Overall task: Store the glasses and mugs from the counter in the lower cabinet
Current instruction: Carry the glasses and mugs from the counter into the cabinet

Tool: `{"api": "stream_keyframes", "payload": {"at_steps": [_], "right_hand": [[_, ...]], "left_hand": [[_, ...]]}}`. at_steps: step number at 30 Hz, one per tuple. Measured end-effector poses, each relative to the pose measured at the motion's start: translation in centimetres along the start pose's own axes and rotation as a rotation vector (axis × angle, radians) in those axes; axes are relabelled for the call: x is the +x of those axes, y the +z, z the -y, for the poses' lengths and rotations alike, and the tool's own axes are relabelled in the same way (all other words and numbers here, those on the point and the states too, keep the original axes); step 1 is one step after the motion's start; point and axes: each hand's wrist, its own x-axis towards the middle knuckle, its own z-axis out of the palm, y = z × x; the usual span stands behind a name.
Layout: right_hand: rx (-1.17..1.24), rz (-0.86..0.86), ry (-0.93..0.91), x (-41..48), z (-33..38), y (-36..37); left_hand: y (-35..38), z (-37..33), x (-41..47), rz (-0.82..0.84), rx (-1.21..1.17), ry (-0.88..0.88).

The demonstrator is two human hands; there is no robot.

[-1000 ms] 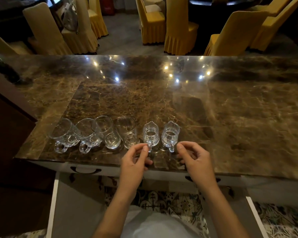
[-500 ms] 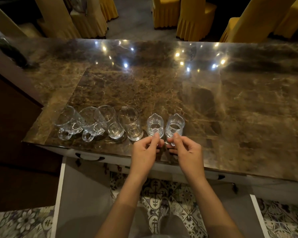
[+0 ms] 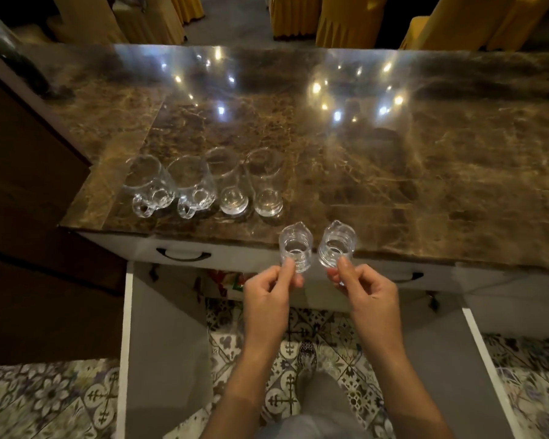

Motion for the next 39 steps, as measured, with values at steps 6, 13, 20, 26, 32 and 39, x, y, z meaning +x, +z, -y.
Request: {"api": "stream_keyframes", "payload": {"at_steps": [6, 13, 20, 26, 32, 39], "right_hand": [[0.012, 0.053, 0.072, -7.6, -4.7, 2.4], [-0.063, 0.166, 0.255, -9.4, -16.1, 6.7], [-0.144, 0.327, 0.331, -4.1, -31.9, 10.3], [-0.163, 0.394, 0.405, 4.7, -47.8, 12.6], [-0.176, 0.315, 0.450, 16.2, -62.3, 13.0], [-0.127, 0.148, 0.306, 27.3, -72.4, 7.8]], "left_hand": [[-6.3, 5.6, -5.4, -0.037, -0.010, -0.097], [-11.8, 18.4, -8.0, -0.157, 0.044, -0.343], [-11.8, 33.9, -3.8, -0.266, 0.081, -0.400], [-8.8, 48.3, 4.0, -0.323, 0.055, -0.445], [-4.4, 59.7, 13.3, -0.302, 0.198, -0.368], [5.4, 69.5, 21.6, -0.157, 0.105, -0.347]]}}
